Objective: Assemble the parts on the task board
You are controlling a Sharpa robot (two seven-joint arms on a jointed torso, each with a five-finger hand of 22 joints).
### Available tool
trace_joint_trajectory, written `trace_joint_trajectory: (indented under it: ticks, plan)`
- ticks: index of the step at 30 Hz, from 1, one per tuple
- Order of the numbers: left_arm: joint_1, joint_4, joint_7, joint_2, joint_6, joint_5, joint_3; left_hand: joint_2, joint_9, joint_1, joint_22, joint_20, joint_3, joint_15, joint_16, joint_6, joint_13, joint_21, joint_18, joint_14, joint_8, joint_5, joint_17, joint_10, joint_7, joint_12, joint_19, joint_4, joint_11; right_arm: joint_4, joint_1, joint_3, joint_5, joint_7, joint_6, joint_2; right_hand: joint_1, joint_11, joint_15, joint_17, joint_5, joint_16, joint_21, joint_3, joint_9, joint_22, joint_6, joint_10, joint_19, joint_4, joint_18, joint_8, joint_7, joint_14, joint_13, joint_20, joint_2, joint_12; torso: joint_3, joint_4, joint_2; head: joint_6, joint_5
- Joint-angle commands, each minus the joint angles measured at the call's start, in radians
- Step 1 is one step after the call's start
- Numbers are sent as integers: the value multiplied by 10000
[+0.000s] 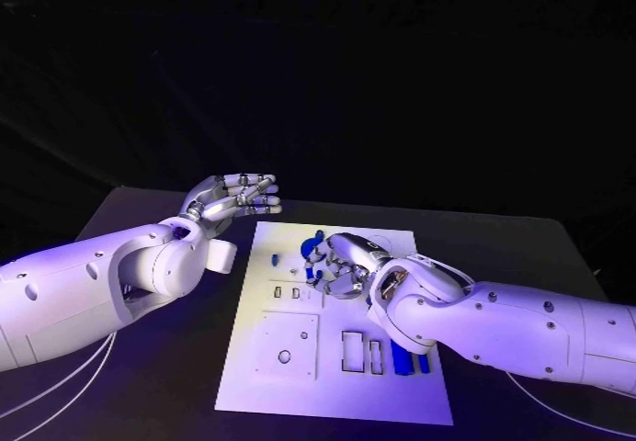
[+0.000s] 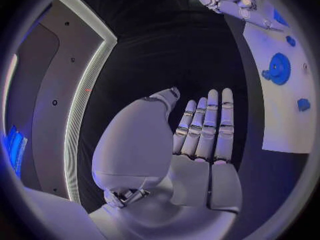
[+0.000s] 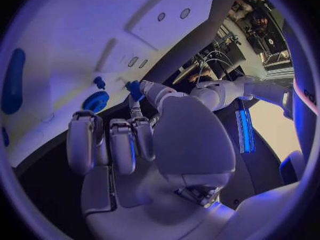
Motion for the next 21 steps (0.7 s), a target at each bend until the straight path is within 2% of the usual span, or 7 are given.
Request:
trace_joint_trajectory:
  ticks: [1, 3, 8, 21]
  plan:
    - [6, 9, 89, 24, 131, -50, 4, 14, -9, -89, -10, 83, 41, 51, -53, -44, 16, -52, 129, -27, -67, -3, 14, -73, 620, -1, 13, -11, -11, -66, -101, -16, -908, -559, 347, 133, -144, -86, -58, 2040, -1, 58, 49, 24, 299, 822, 217, 13, 24, -25, -57, 415, -141, 926, 1189, -49, -37, -53, -23, 13, -5, -52, 65]
    - [6, 9, 86, 23, 130, -50, 4, 14, -9, -89, -10, 83, 41, 51, -53, -44, 16, -52, 129, -27, -67, -3, 14, -73, 620, -1, 13, -11, -11, -98, -161, -28, -999, -609, 381, 217, -196, -93, -64, 2041, -4, 58, 42, 16, 309, 819, 221, 19, 22, -24, -56, 435, -148, 927, 1193, -55, -67, -50, -25, 11, -9, -68, 91]
    - [7, 25, 78, 20, 138, -50, 4, 14, -9, -89, -10, 83, 41, 51, -53, -44, 16, -52, 129, -27, -67, -3, 14, -73, 620, -1, 13, -11, -11, -170, -274, -44, -1199, -692, 414, 370, -267, -99, -71, 2041, -6, 58, 36, 7, 320, 817, 218, 33, 21, -18, -55, 458, -155, 927, 1210, -63, -104, -37, -3, 9, 15, -114, 142]
    - [7, 61, 52, 27, 181, -52, 4, 14, -9, -89, -10, 83, 41, 51, -53, -44, 16, -52, 129, -27, -67, -3, 14, -73, 620, -1, 13, -11, -11, -333, -420, -56, -1353, -775, 544, 568, -342, -104, -78, 2046, -8, 59, 24, -8, 329, 810, 208, 40, 17, -13, -53, 479, -162, 928, 1216, -70, -156, -34, 9, 8, 5, -223, 196]
